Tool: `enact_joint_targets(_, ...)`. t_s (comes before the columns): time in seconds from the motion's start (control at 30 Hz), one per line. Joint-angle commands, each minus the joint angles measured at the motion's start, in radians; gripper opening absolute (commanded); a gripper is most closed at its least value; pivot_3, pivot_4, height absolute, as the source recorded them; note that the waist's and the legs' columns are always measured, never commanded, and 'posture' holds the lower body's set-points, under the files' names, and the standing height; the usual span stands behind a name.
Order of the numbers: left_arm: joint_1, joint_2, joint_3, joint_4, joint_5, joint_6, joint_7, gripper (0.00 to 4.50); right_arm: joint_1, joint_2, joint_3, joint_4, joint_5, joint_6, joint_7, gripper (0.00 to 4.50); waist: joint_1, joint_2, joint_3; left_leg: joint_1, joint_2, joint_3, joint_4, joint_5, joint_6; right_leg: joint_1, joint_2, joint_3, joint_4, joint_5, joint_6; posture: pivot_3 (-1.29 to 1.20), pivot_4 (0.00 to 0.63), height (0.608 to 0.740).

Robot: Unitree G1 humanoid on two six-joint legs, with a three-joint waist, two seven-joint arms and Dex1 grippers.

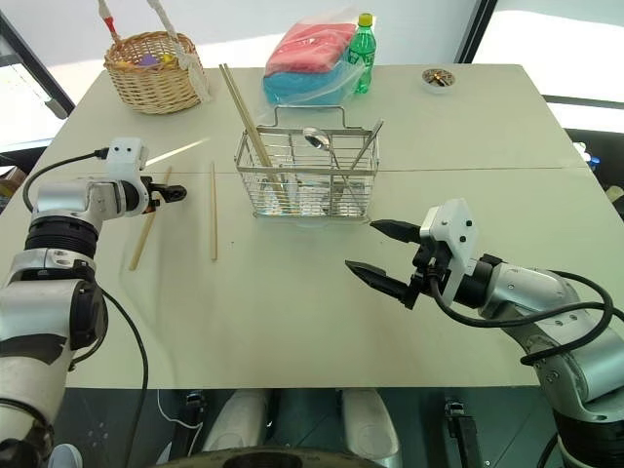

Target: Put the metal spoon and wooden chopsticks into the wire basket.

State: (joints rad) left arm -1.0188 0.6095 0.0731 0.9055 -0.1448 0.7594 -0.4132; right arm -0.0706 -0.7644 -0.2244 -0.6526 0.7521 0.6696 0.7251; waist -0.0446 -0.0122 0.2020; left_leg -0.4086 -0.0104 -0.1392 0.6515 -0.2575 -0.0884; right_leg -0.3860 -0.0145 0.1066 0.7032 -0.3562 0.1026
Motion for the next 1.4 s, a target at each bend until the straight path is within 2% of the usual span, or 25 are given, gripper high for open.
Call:
enact_joint_targets(0.03, -0.001, 0.009, 0.021, 0.014, 0.004, 0.018, -0.004, 2.18, -0.021, -0.008, -0.03, -0.003, 0.015, -0.012, 0.0, 4.0, 0.001, 0.0, 0.0, 0.0, 0.0, 0.0, 0.0, 0.0, 0.0, 0.0, 0.0, 0.0, 0.0, 0.0, 0.0, 0.0, 0.15, 0.74)
enact_joint_targets(0.17, 0.001, 0.007, 0.031, 0.006, 0.003, 0.026, -0.006, 0.11, -0.023, -0.012, -0.032, 0.008, 0.014, -0.016, 0.012, 4.0, 0.001, 0.0, 0.0, 0.0, 0.0, 0.0, 0.0, 0.0, 0.0, 0.0, 0.0, 0.0, 0.0, 0.0, 0.0, 0.0, 0.15, 0.74)
enact_joint_targets(0.2, 0.001, 0.007, 0.037, 0.005, 0.001, 0.031, -0.005, 0.04, -0.023, -0.013, -0.032, 0.008, 0.013, -0.017, 0.015, 4.0, 0.001, 0.0, 0.0, 0.0, 0.0, 0.0, 0.0, 0.0, 0.0, 0.0, 0.0, 0.0, 0.0, 0.0, 0.0, 0.0, 0.15, 0.74)
enact_joint_targets(0.53, 0.002, 0.006, 0.083, -0.055, -0.014, 0.015, 0.006, 0.04, -0.009, -0.019, -0.044, 0.011, 0.011, -0.019, 0.039, 4.0, 0.0, 0.0, 0.0, 0.0, 0.0, 0.0, 0.0, 0.0, 0.0, 0.0, 0.0, 0.0, 0.0, 0.0, 0.0, 0.0, 0.15, 0.74)
enact_joint_targets(0.73, -0.024, -0.011, 0.125, -0.289, -0.066, -0.124, -0.02, 0.04, -0.009, -0.02, -0.055, 0.02, 0.004, -0.018, 0.04, 4.0, 0.004, -0.001, 0.0, -0.001, 0.001, 0.0, 0.0, 0.0, -0.001, -0.001, 0.0, 0.0, 0.0, 0.0, 0.0, 0.0, 0.15, 0.74)
enact_joint_targets(0.83, -0.046, -0.035, 0.173, -0.454, -0.141, -0.195, -0.058, 0.04, -0.007, -0.021, -0.06, 0.019, 0.004, -0.017, 0.04, 4.0, 0.004, -0.001, 0.0, -0.002, 0.001, 0.0, 0.0, 0.0, -0.001, -0.002, -0.001, 0.0, 0.0, 0.0, 0.0, 0.0, 0.15, 0.74)
enact_joint_targets(0.97, -0.129, -0.09, 0.209, -0.554, -0.222, -0.235, -0.067, 0.04, -0.005, -0.024, -0.065, 0.012, 0.006, -0.015, 0.039, 4.0, 0.004, -0.001, 0.0, -0.002, 0.001, 0.0, 0.0, 0.0, -0.001, -0.001, -0.001, 0.0, -0.001, 0.0, 0.0, 0.0, 0.15, 0.74)
enact_joint_targets(1.13, -0.212, -0.188, 0.157, -0.547, -0.228, -0.309, -0.078, 0.04, -0.013, -0.026, -0.075, 0.008, 0.012, -0.018, 0.037, 4.0, 0.003, -0.001, 0.0, -0.001, 0.0, 0.0, 0.001, 0.0, 0.0, 0.0, -0.001, 0.0, 0.0, 0.0, 0.001, 0.0, 0.15, 0.74)
enact_joint_targets(1.4, -0.19, -0.284, 0.073, -0.501, -0.185, -0.421, -0.107, 0.04, -0.012, -0.017, -0.086, -0.008, 0.017, -0.014, 0.009, 4.0, 0.001, -0.001, 0.0, -0.001, -0.001, 0.0, 0.0, 0.0, 0.0, 0.0, 0.0, 0.0, 0.0, 0.001, 0.001, 0.0, 0.15, 0.74)
